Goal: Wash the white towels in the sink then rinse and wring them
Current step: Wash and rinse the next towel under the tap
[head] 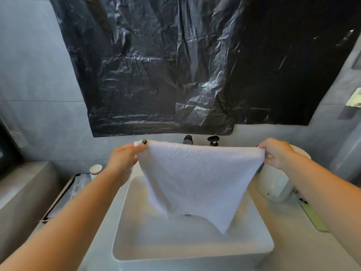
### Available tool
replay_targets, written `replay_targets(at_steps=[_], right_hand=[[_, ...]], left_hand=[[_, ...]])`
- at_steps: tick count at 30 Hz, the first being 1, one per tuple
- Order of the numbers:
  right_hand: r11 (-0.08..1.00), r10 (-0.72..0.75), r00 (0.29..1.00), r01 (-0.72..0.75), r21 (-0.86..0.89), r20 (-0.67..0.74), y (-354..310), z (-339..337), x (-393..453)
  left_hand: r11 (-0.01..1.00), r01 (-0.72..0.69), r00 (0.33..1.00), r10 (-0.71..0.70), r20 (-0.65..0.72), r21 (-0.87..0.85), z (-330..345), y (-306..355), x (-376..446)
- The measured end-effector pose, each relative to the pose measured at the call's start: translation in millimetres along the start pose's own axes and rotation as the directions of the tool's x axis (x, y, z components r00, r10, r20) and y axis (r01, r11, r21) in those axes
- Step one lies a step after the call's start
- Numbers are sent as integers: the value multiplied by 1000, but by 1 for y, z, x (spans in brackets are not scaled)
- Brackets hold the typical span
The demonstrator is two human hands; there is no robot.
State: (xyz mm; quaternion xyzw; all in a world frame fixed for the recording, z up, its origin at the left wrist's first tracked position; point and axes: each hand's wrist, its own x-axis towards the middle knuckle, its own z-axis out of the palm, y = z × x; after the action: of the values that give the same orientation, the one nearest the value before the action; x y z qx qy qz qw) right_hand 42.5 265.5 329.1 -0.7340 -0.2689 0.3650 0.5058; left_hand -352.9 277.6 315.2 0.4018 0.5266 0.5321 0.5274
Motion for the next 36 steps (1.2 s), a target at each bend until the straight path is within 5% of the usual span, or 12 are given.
replay_targets(at_steps=[4, 9, 13, 20, 25, 29, 36], right_hand=[[993, -113, 987, 108, 43, 114, -11, -4, -5], [780, -444, 861, 508, -365, 249, -44, -5, -23], [651, -569, 798, 584, -485, 196, -55, 3, -30], [532, -553, 750, 654, -538, 364, 20, -1, -30], [699, -358, 839, 532, -478, 410, 67, -4, -15], [759, -364, 859, 498, -419, 361, 58, 14, -6], [890, -423, 886, 446, -99, 190, 8, 12, -30]], left_hand=[[989, -124, 990, 119, 70, 76, 1, 23, 3], [959, -260, 965, 253, 70, 112, -10, 53, 22], [945, -291, 956, 282, 82, 147, -13, 61, 22], [997, -51, 993, 44, 111, 64, -40, -21, 2], [971, 132, 958, -177, 224, 201, -68, -61, 7], [879, 67, 972, -165, 170, 472, -62, -54, 31], [995, -78, 996, 74, 53, 61, -32, -2, 33]])
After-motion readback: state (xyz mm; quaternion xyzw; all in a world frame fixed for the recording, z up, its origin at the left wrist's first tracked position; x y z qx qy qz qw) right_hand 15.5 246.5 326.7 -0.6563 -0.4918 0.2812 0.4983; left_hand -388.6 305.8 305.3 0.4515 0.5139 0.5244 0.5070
